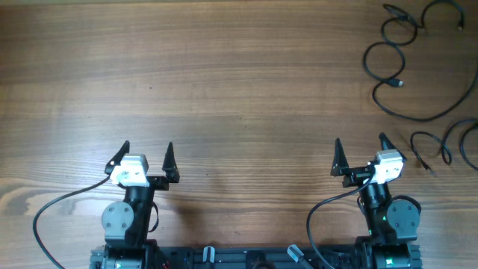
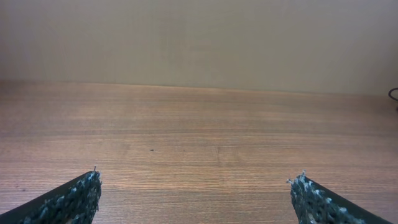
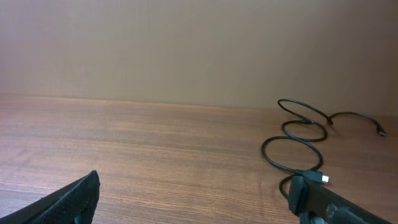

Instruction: Untangle cables

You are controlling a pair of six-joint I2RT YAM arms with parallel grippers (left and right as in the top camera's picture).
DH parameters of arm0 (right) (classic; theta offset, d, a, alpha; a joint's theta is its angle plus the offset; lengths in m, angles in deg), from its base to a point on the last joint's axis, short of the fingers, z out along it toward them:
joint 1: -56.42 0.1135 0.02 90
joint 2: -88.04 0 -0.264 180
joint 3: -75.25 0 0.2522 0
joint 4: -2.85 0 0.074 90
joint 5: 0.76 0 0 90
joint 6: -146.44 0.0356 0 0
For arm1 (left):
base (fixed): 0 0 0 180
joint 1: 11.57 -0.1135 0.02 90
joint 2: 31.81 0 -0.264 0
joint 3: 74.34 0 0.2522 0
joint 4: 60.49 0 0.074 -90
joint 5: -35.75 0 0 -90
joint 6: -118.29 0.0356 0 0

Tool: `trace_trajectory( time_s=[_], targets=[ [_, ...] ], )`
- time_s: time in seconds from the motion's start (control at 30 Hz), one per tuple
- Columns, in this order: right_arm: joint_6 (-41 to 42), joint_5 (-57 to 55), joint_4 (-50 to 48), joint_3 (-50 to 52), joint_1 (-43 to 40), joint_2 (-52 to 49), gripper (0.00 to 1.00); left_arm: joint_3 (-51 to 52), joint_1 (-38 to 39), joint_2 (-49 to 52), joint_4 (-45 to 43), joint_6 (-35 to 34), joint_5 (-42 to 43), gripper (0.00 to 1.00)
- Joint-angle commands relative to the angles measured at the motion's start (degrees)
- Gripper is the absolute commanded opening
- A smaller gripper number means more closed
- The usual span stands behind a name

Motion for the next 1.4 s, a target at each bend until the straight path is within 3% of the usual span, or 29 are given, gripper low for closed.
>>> trace_trajectory(
  time_s=[0.0, 0.2, 0.33, 1.37],
  targets=[
    [0.81, -0.55, -0.15, 0.0, -0.24, 0.52, 1.0, 0.31, 0.13, -0.63, 0.33, 1.27, -0.7, 1.0],
    [0.83, -0.55, -0.15, 0.0, -0.24, 0.52, 1.0, 0.31, 0.68, -0.63, 0.35, 1.77, -0.52, 1.0],
    [0.81, -0.55, -0.15, 0.0, -0.24, 0.52, 1.0, 0.31, 0.68, -0.63, 0.35, 5.64, -0.55, 1.0],
    [0.83, -0.55, -0.15, 0.0, -0.24, 0.52, 1.0, 0.31, 0.66, -0.42, 0.15, 5.18, -0.07, 1.0]
  ],
)
